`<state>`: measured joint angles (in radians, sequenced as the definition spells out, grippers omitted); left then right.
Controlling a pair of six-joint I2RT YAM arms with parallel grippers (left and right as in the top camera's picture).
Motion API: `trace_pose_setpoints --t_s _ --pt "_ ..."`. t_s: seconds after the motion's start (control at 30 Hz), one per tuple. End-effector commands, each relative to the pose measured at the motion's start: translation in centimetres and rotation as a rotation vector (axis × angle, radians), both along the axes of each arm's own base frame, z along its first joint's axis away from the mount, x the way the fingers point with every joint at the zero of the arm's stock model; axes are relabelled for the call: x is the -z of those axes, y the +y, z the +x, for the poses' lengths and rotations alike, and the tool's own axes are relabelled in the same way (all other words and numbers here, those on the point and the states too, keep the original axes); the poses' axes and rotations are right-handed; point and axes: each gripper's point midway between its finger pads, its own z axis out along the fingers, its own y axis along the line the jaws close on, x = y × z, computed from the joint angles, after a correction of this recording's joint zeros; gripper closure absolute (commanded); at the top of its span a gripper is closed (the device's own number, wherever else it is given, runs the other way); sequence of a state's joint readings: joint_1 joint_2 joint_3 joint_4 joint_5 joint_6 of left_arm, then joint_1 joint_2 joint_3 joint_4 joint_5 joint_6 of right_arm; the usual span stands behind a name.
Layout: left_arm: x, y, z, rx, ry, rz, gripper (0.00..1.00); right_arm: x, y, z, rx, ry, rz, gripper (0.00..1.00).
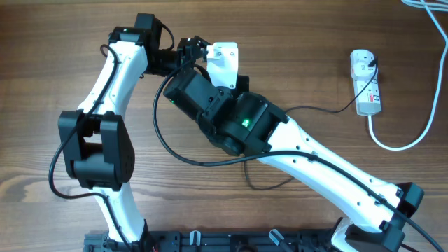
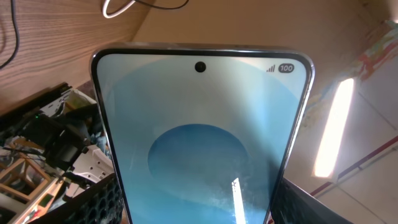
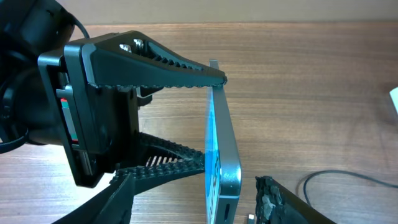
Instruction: Plug charger to phone and switch on socket
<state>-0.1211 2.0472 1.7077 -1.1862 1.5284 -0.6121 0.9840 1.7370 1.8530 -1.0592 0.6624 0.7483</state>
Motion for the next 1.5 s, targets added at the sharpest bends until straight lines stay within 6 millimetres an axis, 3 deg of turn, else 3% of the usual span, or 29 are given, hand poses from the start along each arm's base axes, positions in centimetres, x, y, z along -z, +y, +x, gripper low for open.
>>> trace_pose_setpoints --t_s 0.0,0.17,0.63,0.8,1.47 --pt "-2.3 0.3 -0.4 -0.005 -0.035 -0.053 0.26 -0.6 -1.1 1.3 0.052 -0.021 0.011 0.41" --pt "-2.3 0.3 -0.4 -0.005 -0.035 -0.053 0.26 -0.2 -0.9 1.4 0.037 0.011 0.037 0.46" --pt "-2.3 0.4 -0.5 -0.006 -0.016 -0.051 0.25 1.6 -0.4 2.0 0.02 0.026 -0.017 0.48" --pt "-2.3 0.4 -0.5 -0.005 -0.017 -0.051 0.25 1.5 -0.3 2.0 0.019 0.022 -0.012 0.57" --pt "-2.3 0.4 -0.5 -0.005 -0.017 -0.051 0.25 1.8 -0.1 1.8 -0.039 0.037 -0.058 0.77"
